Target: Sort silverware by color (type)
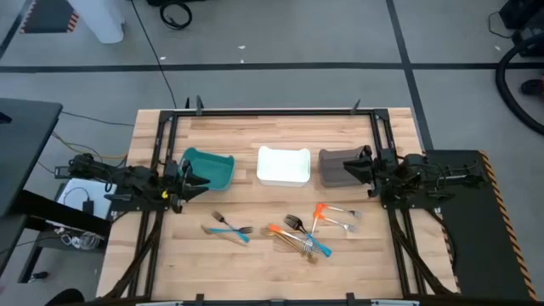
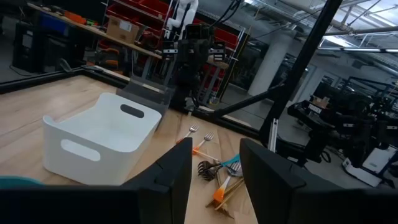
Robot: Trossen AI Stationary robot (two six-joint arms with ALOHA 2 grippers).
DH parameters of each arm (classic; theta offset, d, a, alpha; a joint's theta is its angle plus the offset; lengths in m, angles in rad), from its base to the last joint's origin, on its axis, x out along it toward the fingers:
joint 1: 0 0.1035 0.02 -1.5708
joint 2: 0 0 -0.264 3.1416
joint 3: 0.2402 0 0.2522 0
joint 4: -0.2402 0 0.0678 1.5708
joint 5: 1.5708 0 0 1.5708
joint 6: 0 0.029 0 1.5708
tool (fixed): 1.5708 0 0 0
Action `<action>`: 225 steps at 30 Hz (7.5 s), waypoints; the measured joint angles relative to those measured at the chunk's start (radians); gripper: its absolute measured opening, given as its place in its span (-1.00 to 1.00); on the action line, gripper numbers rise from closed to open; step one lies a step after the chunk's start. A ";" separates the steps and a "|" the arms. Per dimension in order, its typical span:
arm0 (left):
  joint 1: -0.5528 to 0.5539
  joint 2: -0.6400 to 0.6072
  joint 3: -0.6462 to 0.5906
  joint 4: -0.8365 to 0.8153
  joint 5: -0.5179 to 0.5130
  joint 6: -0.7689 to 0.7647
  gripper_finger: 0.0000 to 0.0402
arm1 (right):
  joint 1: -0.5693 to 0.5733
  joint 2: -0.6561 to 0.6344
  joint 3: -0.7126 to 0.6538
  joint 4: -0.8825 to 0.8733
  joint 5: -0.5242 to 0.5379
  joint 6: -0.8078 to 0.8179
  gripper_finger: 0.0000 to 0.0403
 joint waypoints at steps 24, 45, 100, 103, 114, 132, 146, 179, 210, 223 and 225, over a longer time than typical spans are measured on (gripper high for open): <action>0.000 0.000 0.000 0.000 0.000 0.000 -0.29 | 0.000 0.000 0.000 0.000 0.000 0.000 -0.62; 0.000 0.000 0.000 0.000 0.000 0.000 -0.29 | 0.000 0.000 0.000 0.000 0.000 0.000 -0.62; 0.001 0.000 0.044 0.286 -0.258 0.618 -0.29 | -0.003 0.060 0.000 0.220 0.301 -0.023 -0.62; 0.001 0.000 0.076 0.229 -0.271 0.594 -0.29 | -0.003 0.110 0.010 0.241 0.301 -0.022 -0.62; 0.001 0.068 0.133 0.108 -0.274 0.486 -0.29 | 0.002 0.456 0.126 0.239 0.292 0.052 -0.62; 0.001 0.356 0.382 -0.272 -0.290 0.279 -0.29 | 0.087 1.016 0.554 0.058 0.289 0.010 -0.62; 0.001 0.509 0.465 -0.394 -0.291 0.150 -0.29 | 0.154 1.284 0.884 -0.265 0.289 0.029 -0.62; 0.001 0.524 0.480 -0.518 -0.279 0.110 -0.29 | 0.246 1.702 1.134 -1.191 -0.176 0.505 -0.62; 0.001 0.524 0.480 -0.517 -0.279 0.137 -0.29 | 0.138 1.698 0.936 -1.247 -0.417 0.507 -0.62; 0.001 0.524 0.479 -0.517 -0.280 0.150 -0.29 | 0.096 1.700 0.922 -1.254 -0.346 0.448 -0.62; 0.001 0.523 0.479 -0.517 -0.280 0.150 -0.29 | 0.096 1.700 0.916 -1.251 -0.346 0.445 -0.62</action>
